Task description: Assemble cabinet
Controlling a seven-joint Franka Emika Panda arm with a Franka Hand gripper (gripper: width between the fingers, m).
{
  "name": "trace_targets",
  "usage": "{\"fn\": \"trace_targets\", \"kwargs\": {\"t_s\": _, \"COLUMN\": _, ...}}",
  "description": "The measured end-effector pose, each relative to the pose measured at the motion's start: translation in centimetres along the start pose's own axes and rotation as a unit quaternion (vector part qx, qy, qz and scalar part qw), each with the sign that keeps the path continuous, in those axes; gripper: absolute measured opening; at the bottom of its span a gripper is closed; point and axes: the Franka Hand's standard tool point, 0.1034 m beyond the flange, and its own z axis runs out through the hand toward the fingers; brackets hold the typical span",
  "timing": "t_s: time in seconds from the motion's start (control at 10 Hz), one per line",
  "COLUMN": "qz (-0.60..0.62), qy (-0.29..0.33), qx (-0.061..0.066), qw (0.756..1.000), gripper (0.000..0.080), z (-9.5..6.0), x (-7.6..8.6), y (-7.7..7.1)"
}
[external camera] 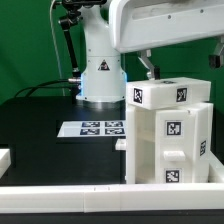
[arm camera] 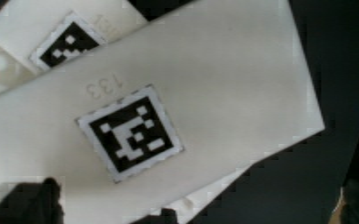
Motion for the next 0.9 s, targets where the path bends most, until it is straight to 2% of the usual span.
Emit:
{"fn": "trace_targets", "kwargs": {"t_s": 0.3, "qz": -0.203, "qy": 0.001, "qx": -0.004, "qw": 0.979, "gripper": 0.0796, "z": 0.46, "x": -0.34, "y": 0.46}}
{"fn": "trace_targets", "kwargs": {"t_s": 0.4, "qz": -0.238, "qy": -0.006, "qx": 0.0, "qw": 0.971, "gripper": 0.0796, "z": 0.58, "x": -0.58, "y": 0.51}}
{"fn": "trace_targets", "kwargs": {"t_s": 0.7, "qz": -0.332, "qy": -0.008, "qx": -0.003, "qw": 0.943, "gripper": 0.0796, "z": 0.57, "x": -0.69, "y": 0.94}}
{"fn": "trace_targets", "kwargs": {"t_s": 0.8, "qz": -0.362, "qy": -0.009, "qx": -0.004, "qw": 0.932, "gripper": 0.0796, "z": 0.56, "x": -0.73, "y": 1.07}}
{"fn": "trace_targets", "kwargs": {"t_s": 0.9, "qz": -0.427, "qy": -0.015, "qx": -0.006, "qw": 0.904, "gripper": 0.0796, "z": 0.57, "x": -0.87, "y": 1.3}}
